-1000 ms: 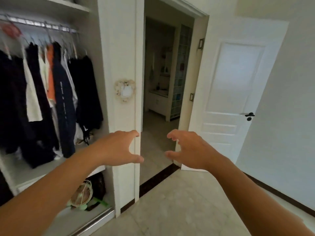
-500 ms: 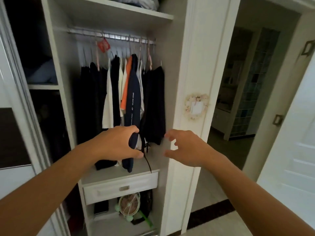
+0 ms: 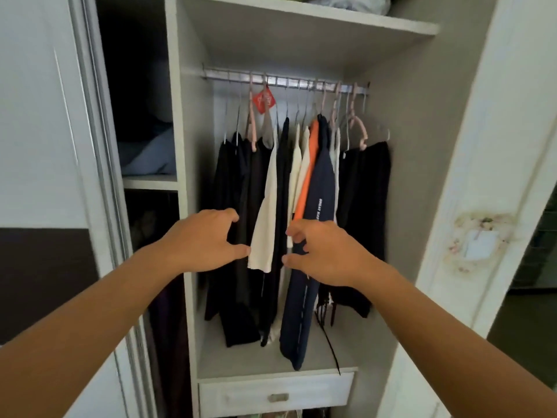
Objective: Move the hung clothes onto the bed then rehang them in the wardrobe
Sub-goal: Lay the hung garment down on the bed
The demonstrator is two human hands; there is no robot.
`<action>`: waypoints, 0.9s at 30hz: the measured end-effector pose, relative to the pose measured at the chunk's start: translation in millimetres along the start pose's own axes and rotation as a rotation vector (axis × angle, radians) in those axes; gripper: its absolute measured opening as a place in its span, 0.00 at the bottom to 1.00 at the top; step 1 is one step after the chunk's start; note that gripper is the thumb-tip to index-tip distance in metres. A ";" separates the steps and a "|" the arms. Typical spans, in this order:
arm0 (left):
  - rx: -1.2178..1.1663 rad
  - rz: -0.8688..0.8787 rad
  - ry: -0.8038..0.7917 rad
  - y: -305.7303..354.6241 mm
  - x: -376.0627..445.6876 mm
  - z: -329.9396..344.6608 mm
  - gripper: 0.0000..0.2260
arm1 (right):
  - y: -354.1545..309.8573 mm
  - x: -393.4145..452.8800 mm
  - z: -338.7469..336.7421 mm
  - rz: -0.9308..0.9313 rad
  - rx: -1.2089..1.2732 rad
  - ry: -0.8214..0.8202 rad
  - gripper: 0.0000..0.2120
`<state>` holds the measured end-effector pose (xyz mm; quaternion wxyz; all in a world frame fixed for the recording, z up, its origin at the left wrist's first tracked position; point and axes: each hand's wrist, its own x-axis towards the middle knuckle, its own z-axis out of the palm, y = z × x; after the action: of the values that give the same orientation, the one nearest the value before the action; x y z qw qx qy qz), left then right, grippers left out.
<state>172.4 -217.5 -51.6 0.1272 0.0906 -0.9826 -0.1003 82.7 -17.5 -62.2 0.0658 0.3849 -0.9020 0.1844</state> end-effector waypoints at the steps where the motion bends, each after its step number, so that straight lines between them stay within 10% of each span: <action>1: 0.000 -0.003 0.014 -11.3 12.0 -2.4 0.32 | -4.6 16.7 3.2 0.004 0.009 0.008 0.27; 9: -0.005 0.025 0.113 -74.7 114.3 -27.9 0.12 | -42.2 144.7 -1.7 0.015 0.067 0.117 0.22; 27: 0.006 0.068 0.129 -101.7 219.4 -35.1 0.03 | -79.4 369.5 -28.7 0.043 -0.055 0.382 0.12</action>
<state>-11.4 -366.3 10.1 0.1934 0.0639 -0.9752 -0.0870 -117.8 -304.6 83.0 0.2423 0.3215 -0.8858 0.2308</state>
